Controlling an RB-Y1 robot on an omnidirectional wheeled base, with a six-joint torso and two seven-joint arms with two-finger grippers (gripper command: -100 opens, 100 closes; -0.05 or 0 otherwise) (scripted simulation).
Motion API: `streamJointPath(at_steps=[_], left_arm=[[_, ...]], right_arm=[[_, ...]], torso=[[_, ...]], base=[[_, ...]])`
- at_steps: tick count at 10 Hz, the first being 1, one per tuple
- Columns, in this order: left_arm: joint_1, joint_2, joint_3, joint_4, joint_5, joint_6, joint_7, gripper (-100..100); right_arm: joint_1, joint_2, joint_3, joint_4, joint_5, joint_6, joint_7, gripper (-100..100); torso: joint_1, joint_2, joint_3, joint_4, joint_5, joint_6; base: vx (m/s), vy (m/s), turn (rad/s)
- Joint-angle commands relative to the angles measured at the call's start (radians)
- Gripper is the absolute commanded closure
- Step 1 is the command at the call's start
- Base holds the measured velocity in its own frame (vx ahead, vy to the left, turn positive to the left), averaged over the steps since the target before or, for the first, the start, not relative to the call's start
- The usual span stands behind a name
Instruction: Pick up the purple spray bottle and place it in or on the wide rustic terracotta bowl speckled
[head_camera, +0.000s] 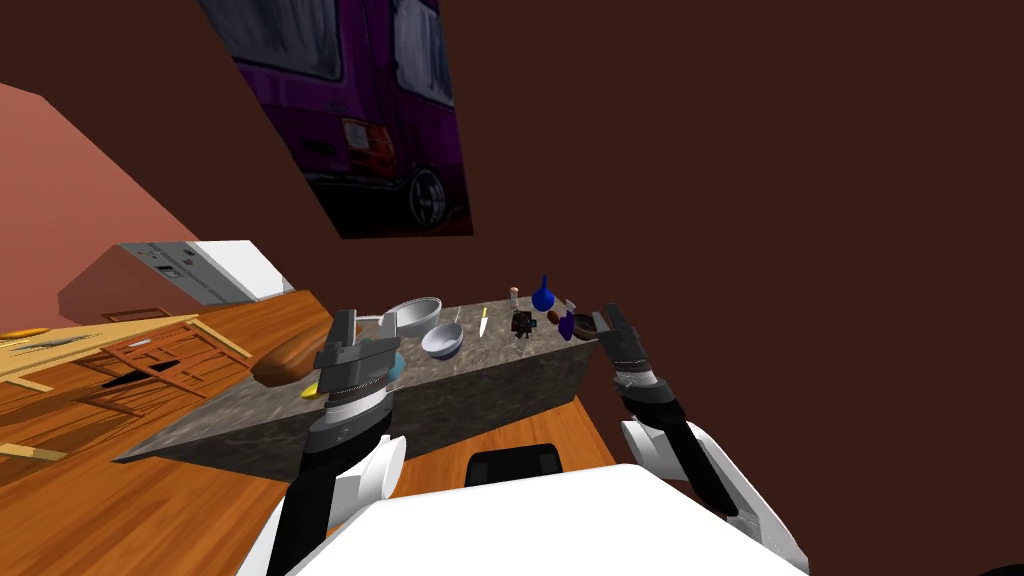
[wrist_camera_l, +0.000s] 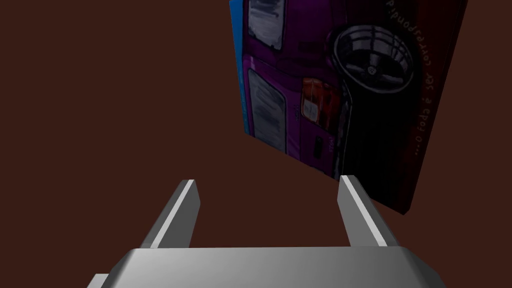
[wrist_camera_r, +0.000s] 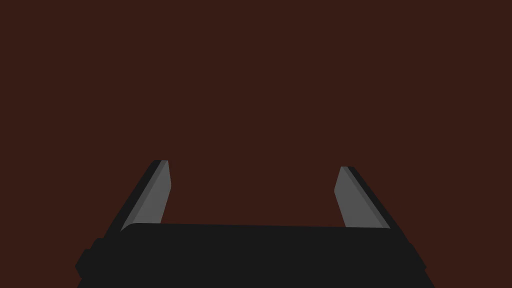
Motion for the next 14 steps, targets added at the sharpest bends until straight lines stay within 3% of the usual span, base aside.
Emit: streamJointPath(at_steps=[1, 8, 14], left_arm=[[0.0, 0.0, 0.0, 0.0, 0.0, 0.0, 0.0, 0], [0.0, 0.0, 0.0, 0.0, 0.0, 0.0, 0.0, 0], [0.0, 0.0, 0.0, 0.0, 0.0, 0.0, 0.0, 0]], right_arm=[[0.006, -0.028, -0.012, 0.033, 0.032, 0.015, 0.03, -100], [0.016, -0.167, -0.088, 0.201, 0.171, 0.1, 0.157, -100], [0.021, -0.292, -0.142, 0.35, 0.277, 0.165, 0.261, -100]], torso=[[0.0, 0.0, 0.0, 0.0, 0.0, 0.0], [0.001, -0.002, -0.001, 0.0, 0.0, 0.0], [0.002, -0.006, -0.004, -0.001, 0.0, 0.0]], base=[[-0.08, 0.0, -0.043], [-0.046, 0.001, -0.005], [0.018, 0.021, 0.063]])
